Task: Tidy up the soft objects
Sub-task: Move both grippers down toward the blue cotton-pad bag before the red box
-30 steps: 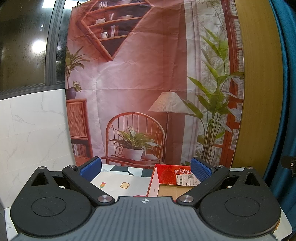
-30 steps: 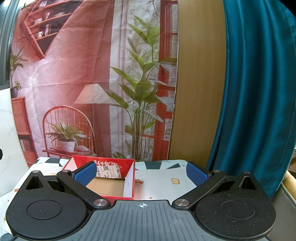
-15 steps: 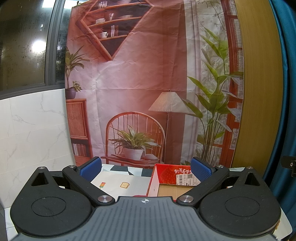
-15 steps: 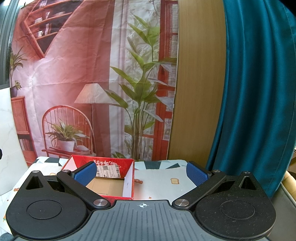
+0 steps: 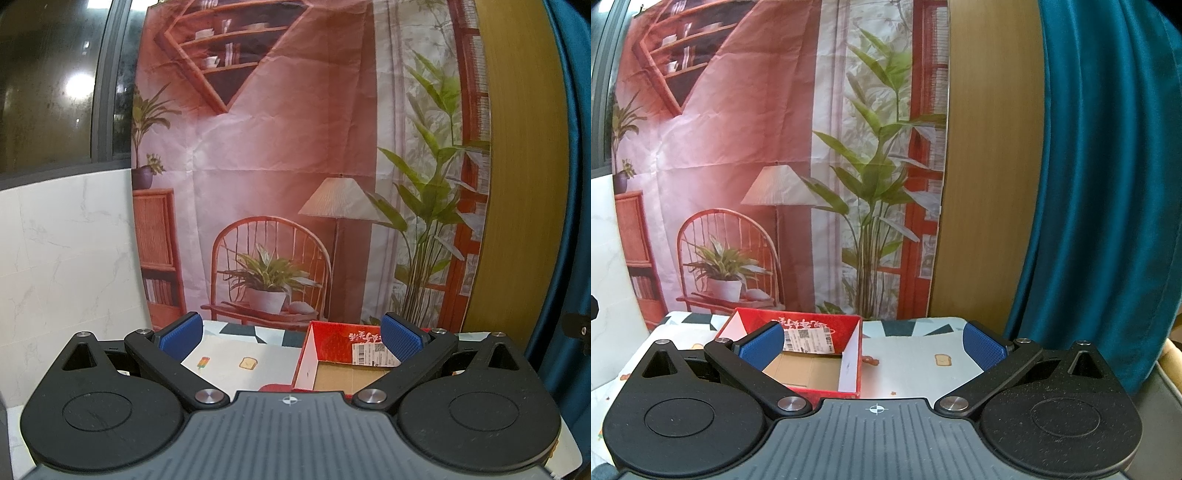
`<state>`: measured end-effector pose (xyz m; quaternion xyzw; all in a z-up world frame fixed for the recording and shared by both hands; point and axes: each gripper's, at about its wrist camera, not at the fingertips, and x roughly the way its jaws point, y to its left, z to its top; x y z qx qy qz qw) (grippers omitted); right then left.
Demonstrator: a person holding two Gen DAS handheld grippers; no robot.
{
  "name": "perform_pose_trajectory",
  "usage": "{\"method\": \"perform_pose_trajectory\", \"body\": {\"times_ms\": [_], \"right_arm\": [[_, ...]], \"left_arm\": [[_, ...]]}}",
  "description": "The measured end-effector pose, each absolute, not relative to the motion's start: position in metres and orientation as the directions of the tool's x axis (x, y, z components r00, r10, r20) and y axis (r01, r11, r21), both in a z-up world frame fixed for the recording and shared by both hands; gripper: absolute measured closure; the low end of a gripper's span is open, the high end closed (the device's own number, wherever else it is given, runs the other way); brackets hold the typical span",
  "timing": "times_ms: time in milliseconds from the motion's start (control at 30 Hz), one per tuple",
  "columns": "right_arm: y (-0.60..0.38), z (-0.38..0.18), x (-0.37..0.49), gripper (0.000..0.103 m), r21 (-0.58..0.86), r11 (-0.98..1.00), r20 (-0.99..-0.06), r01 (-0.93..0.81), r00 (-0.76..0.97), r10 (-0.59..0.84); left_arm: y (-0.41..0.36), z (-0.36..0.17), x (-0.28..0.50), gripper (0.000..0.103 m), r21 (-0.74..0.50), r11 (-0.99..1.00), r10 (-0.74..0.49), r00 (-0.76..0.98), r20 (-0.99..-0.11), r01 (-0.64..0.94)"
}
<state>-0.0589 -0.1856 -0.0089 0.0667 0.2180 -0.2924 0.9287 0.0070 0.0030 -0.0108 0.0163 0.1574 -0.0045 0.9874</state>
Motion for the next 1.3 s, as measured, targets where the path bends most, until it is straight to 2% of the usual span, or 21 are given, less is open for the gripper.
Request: {"method": "perform_pose_trajectory", "body": {"times_ms": [367,467,667,800,1100,1300], "right_arm": [[-0.193,-0.038,-0.042,0.000,0.052,0.843,-0.468,0.535,0.759,-0.453],[-0.197,-0.054,-0.034,0.000,0.083,0.857,-0.491,0.508,0.769,-0.408],[-0.206,-0.100,-0.022,0.000,0.198,0.865,-0.457,0.460,0.825,-0.334],[-0.205,-0.132,-0.010,0.000,0.179,0.862,-0.459,0.474,0.815,-0.353],[-0.210,-0.209,0.006,0.000,0.239,0.867,-0.529,0.437,0.807,-0.261],[-0.205,-0.240,-0.002,0.001,0.136,0.869,-0.506,0.475,0.788,-0.352]], "left_arm": [[0.009,-0.042,0.038,0.000,0.008,1.000,0.004,0.918,-0.397,0.000],[0.013,-0.058,0.047,0.000,-0.005,1.000,-0.005,0.914,-0.405,0.003],[0.016,-0.089,0.058,0.000,0.002,1.000,0.014,0.922,-0.387,-0.014],[0.016,-0.113,0.071,0.000,0.038,0.999,0.022,0.907,-0.422,-0.006],[0.019,-0.176,0.089,0.001,0.099,0.995,0.023,0.877,-0.480,0.028],[0.018,-0.198,0.091,0.001,0.054,0.996,-0.035,0.858,-0.513,0.073]]}}
